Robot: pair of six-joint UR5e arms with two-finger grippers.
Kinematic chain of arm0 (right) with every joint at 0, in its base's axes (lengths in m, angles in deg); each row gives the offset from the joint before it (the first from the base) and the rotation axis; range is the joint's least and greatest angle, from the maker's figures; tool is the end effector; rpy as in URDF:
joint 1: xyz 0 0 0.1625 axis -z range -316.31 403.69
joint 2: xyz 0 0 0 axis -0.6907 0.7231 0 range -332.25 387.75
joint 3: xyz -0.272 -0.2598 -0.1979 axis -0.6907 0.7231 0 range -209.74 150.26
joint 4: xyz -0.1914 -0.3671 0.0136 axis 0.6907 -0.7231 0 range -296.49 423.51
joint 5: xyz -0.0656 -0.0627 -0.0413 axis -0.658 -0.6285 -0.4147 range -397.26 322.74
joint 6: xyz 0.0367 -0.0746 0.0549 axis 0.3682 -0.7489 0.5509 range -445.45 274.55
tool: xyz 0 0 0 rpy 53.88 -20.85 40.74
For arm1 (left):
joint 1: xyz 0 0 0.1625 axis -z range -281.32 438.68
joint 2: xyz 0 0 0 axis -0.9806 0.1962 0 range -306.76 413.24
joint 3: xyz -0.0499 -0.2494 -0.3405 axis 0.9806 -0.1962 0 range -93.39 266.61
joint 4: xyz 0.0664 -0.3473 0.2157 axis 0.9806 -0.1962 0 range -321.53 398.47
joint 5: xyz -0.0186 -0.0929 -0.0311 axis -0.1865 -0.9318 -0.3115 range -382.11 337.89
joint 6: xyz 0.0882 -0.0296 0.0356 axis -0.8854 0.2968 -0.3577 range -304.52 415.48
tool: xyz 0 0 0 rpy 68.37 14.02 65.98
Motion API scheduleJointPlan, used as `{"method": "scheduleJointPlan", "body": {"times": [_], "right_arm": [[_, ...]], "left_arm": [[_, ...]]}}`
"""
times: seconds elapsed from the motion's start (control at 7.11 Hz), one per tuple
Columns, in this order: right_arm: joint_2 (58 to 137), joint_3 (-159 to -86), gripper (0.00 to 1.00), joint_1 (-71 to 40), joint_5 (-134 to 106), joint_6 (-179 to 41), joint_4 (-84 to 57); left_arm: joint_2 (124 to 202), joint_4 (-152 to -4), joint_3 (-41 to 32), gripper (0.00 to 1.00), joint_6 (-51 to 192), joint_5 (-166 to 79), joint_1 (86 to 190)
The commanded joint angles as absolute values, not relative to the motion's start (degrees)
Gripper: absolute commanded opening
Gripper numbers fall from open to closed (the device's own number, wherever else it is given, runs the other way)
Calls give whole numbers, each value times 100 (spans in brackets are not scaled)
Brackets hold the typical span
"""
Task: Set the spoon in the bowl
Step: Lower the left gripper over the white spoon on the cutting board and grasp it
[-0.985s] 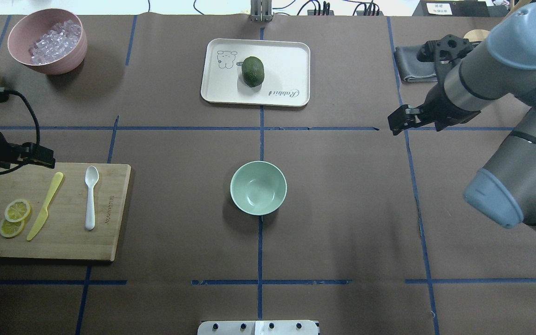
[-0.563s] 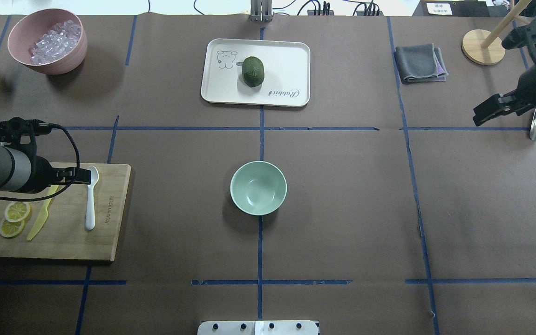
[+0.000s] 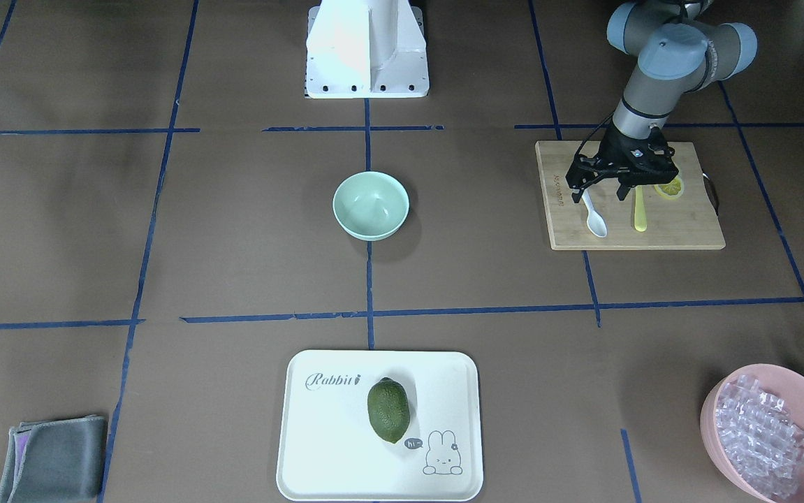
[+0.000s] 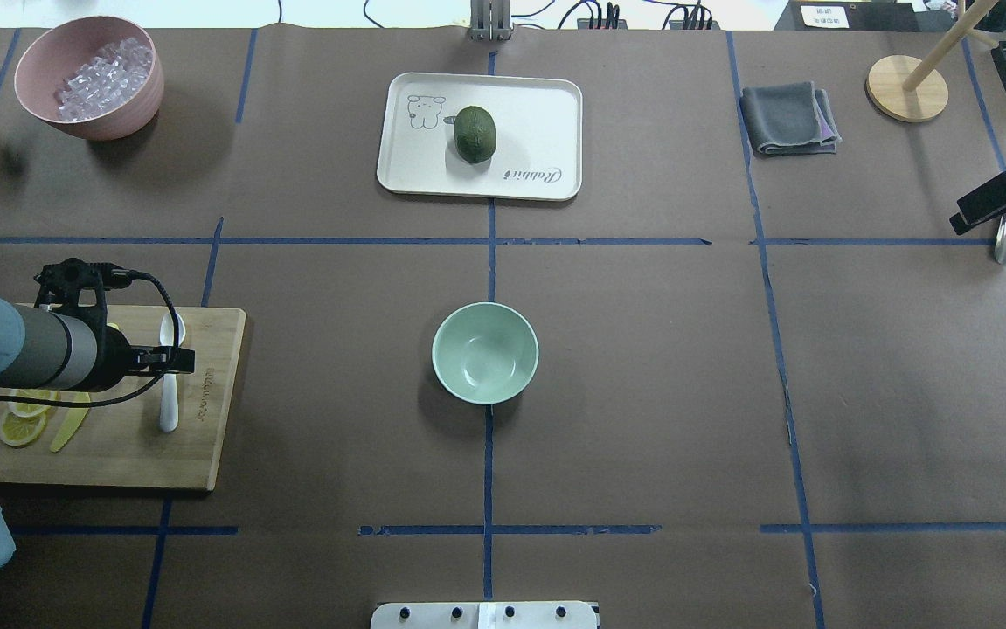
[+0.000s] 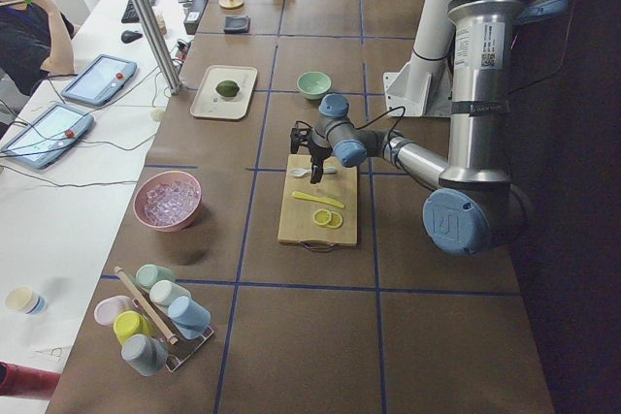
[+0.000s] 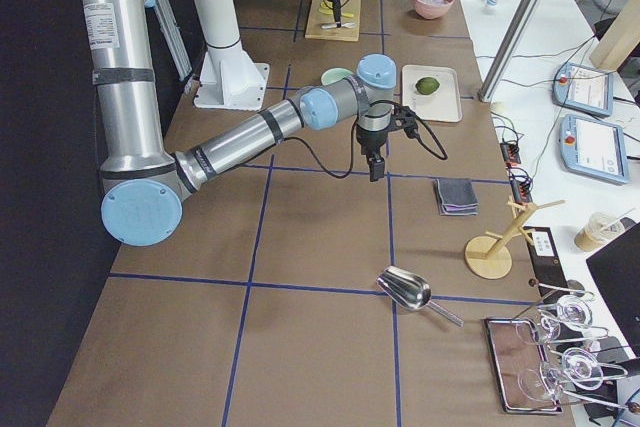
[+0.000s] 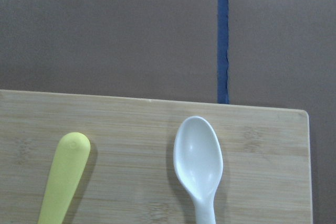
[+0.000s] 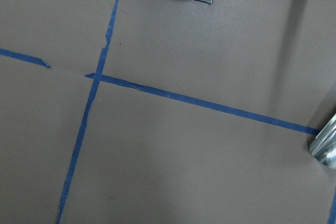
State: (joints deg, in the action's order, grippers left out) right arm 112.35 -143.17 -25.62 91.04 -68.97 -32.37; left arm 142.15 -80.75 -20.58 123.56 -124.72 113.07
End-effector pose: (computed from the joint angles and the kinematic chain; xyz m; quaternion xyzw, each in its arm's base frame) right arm -0.1118 -0.4985 0.4297 0.0757 -0.3646 -0.0993 0.9228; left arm 0.3563 -0.3789 0.4761 0.0914 0.3855 -0.0575 0.9164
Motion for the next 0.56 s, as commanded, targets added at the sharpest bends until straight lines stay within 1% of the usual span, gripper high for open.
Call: {"method": "scheduleJointPlan", "body": {"times": [0.0, 0.42], "right_arm": [[11248, -14312, 100, -2575, 9115, -6901, -3237], [11248, -14312, 100, -2583, 9106, -6910, -3237]], "left_arm": [[14297, -8071, -2026, 83, 12368, -12494, 11278], [14306, -8062, -2026, 67, 12368, -12503, 11278]]}}
